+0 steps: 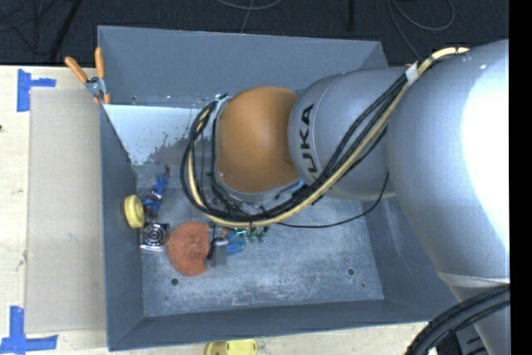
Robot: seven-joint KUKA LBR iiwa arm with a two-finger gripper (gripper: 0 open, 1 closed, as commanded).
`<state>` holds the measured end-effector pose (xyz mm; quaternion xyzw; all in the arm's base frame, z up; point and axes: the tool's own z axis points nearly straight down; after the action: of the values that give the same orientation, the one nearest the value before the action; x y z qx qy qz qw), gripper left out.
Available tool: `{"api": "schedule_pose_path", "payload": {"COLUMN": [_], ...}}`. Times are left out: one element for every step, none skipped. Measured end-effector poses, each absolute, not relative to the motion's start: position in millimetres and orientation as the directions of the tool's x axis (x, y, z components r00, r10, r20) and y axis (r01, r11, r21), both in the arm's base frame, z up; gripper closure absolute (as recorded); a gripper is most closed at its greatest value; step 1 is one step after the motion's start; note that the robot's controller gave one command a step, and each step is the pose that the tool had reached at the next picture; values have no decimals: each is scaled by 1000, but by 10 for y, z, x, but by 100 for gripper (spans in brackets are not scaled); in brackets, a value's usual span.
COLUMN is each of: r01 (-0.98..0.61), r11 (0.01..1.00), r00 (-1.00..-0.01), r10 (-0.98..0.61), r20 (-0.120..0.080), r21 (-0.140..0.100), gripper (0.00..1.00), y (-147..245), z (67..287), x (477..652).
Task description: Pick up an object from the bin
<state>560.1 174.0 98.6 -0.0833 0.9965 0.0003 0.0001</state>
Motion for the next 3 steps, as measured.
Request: {"api": "schedule_pose_path", "payload": {"r01": [-263, -262, -262], "r11": [965, 965, 965], "r00": [-965, -965, -965], "r10": [-263, -262, -262], "r20": [3, 3, 3], "r21": [1, 1, 1], "gripper": [100, 0, 0], "y": [1385, 1384, 1384], "z": [691, 690, 690], "x": [5001, 5001, 5001]}}
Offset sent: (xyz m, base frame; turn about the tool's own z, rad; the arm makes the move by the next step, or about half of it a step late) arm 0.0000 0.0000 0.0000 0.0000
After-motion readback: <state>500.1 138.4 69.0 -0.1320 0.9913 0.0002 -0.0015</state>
